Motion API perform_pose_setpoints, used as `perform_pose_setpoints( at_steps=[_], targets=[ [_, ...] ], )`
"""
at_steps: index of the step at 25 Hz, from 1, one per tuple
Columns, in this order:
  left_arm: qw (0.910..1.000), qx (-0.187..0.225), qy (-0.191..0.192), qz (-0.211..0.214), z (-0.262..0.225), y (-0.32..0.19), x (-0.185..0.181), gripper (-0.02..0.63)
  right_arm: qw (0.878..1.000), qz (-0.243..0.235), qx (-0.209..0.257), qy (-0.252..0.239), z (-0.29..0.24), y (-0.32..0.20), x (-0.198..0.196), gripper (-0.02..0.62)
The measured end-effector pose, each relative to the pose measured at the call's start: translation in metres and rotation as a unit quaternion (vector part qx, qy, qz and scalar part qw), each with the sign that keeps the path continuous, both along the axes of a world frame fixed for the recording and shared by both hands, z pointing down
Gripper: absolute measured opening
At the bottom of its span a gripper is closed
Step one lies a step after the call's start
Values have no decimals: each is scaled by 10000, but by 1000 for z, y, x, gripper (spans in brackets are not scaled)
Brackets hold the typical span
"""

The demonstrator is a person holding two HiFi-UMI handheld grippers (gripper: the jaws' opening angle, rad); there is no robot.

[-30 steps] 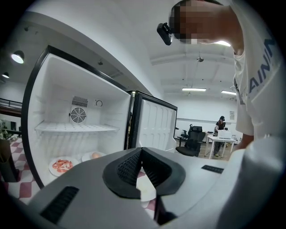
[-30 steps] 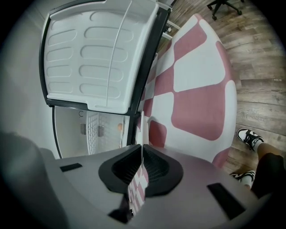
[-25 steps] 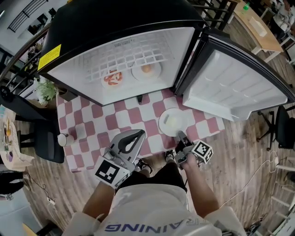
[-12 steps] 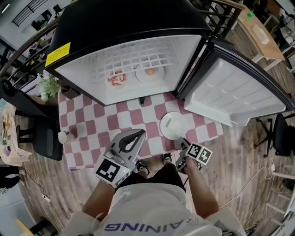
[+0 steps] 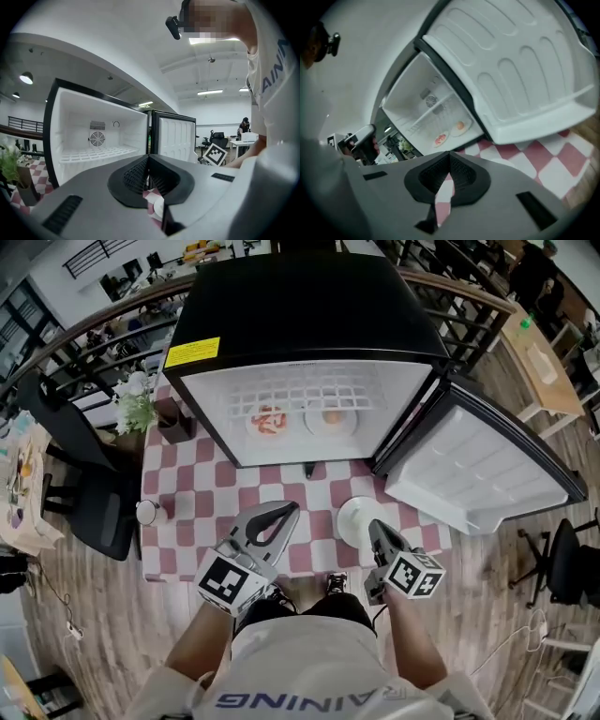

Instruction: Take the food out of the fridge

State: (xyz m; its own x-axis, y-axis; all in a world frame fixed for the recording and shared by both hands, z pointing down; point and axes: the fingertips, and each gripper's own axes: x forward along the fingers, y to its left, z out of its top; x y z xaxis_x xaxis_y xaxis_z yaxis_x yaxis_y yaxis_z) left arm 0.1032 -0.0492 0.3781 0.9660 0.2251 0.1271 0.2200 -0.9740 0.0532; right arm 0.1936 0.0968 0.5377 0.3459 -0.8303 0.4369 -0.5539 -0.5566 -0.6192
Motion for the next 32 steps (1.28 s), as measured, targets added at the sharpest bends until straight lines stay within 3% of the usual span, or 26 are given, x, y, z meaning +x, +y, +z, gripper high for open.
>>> perform_pose_setpoints(
  at_steps=[4, 8, 11, 15, 19, 32],
  targets=[
    [9990, 81, 238, -372, -23, -17, -4, 9, 9916, -571, 221, 1137, -64, -30, 6, 20],
    [9967, 98, 407, -692, -39, -26, -15, 9, 9696, -1014, 458, 2180, -125, -56, -1, 20],
    [9945, 106, 499, -918, -46, -36, -28, 8, 9516, -1312, 679, 2695, -161, -81, -13, 20],
    [9907, 157, 609, -1209, -55, -44, -47, 8, 9396, -1546, 1016, 2881, -193, -102, -21, 20],
    [9864, 216, 673, -1482, -60, -53, -62, 6, 9349, -1709, 1188, 2873, -206, -116, -27, 20],
    [9834, 178, 757, -1641, -61, -56, -71, 8, 9435, -1733, 1110, 2599, -196, -122, -26, 20]
  ],
)
